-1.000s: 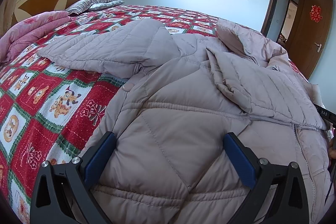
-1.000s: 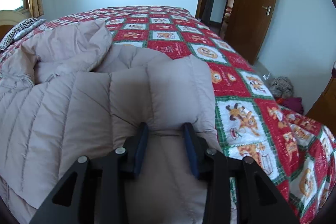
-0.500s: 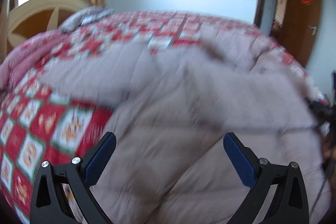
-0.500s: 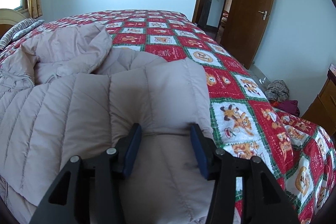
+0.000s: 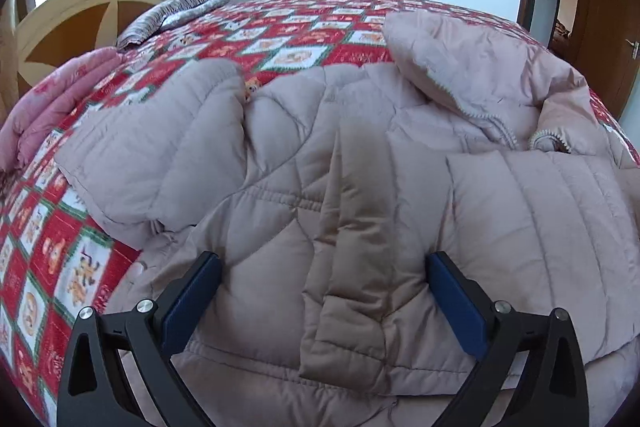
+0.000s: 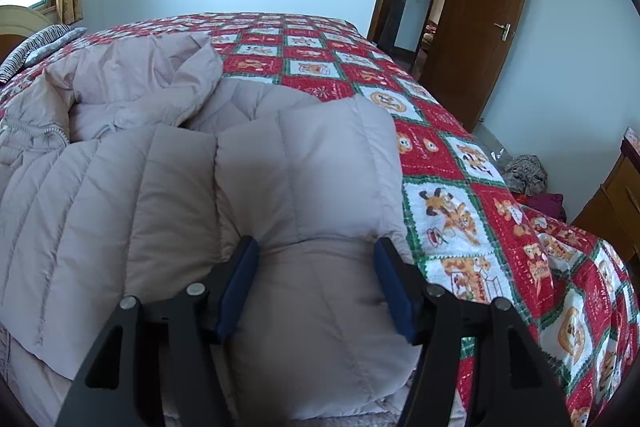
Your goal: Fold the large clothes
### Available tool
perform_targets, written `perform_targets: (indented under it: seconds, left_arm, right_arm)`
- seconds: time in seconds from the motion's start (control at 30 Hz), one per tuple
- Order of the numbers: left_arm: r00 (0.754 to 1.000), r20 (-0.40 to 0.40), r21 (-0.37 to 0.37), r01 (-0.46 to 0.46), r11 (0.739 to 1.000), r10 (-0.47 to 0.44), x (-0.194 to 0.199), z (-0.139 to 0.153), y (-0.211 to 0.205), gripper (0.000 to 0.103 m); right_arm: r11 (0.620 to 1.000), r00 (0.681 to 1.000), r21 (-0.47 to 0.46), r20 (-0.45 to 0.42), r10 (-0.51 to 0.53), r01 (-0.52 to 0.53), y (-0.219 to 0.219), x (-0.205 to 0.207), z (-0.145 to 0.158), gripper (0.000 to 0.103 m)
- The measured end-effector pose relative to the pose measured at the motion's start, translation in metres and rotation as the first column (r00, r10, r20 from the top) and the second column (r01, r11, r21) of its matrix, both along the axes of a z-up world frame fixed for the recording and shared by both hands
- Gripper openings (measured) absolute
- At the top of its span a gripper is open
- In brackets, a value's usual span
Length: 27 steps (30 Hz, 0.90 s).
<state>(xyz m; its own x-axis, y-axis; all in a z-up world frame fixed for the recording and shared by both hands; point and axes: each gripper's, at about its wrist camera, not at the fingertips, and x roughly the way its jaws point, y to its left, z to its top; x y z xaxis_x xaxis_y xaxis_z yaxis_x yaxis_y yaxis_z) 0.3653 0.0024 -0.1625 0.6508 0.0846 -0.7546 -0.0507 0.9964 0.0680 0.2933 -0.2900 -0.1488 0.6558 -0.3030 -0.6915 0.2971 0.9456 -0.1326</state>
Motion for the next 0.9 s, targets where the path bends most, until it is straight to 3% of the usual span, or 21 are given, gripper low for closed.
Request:
perform_targets:
  seconds: [0.07, 0.2, 0.33, 0.43, 0.5, 0.53, 0.6, 0.73, 0.8, 0.87, 0.9]
  left_arm:
    - [1.0, 0.017, -0.021, 0.018, 1.0, -0.018, -0.008, 0.01, 0.008, 0.102]
    - [0.989, 0.143, -0.123, -0.005, 0.992, 0.022, -0.032, 0.045, 0.061, 0.102]
    - [0.963, 0.186, -0.169, -0.163, 0.972, 0.194, -0.023, 0.066, 0.156, 0.102]
    - [0.906, 0.165, -0.201, -0.357, 0.912, 0.39, -0.002, 0.064, 0.236, 0.102]
    - [0.86, 0.131, -0.243, -0.454, 0.857, 0.493, 0.014, 0.056, 0.281, 0.102]
    - [0.831, 0.094, -0.279, -0.507, 0.815, 0.549, 0.024, 0.049, 0.306, 0.102]
    - [0.817, 0.067, -0.336, -0.522, 0.784, 0.572, 0.039, 0.037, 0.329, 0.102]
    - [0.813, 0.003, -0.406, -0.531, 0.744, 0.582, 0.061, 0.012, 0.353, 0.102]
    - [0.808, -0.064, -0.457, -0.545, 0.703, 0.585, 0.069, -0.007, 0.361, 0.082]
    - [0.796, -0.029, -0.42, -0.559, 0.715, 0.605, 0.066, -0.011, 0.357, 0.073]
    - [0.798, -0.002, -0.401, -0.553, 0.731, 0.603, 0.065, -0.01, 0.354, 0.062]
  right_arm:
    - [1.0, 1.0, 0.009, 0.004, 0.0, 0.0, -0.001, 0.0, 0.0, 0.065]
    - [1.0, 1.0, 0.015, 0.009, 0.003, -0.003, -0.002, -0.001, 0.0, 0.066]
    - [1.0, 1.0, 0.016, 0.01, 0.003, -0.004, -0.002, -0.001, 0.0, 0.067]
    - [1.0, 1.0, 0.017, 0.011, 0.003, -0.004, -0.002, -0.001, 0.0, 0.067]
    - [1.0, 1.0, 0.016, 0.011, 0.004, -0.004, -0.002, -0.001, 0.0, 0.067]
    - [1.0, 1.0, 0.016, 0.01, 0.004, -0.004, -0.002, -0.001, 0.0, 0.067]
    - [1.0, 1.0, 0.016, 0.01, 0.004, -0.004, -0.002, -0.001, 0.0, 0.067]
    - [1.0, 1.0, 0.02, 0.012, 0.004, -0.004, -0.003, -0.001, 0.0, 0.068]
    - [1.0, 1.0, 0.021, 0.012, 0.004, -0.004, -0.003, -0.001, 0.001, 0.068]
    - [1.0, 1.0, 0.023, 0.013, 0.004, -0.004, -0.003, -0.001, 0.001, 0.068]
    - [1.0, 1.0, 0.024, 0.014, 0.004, -0.004, -0.003, -0.001, 0.001, 0.068]
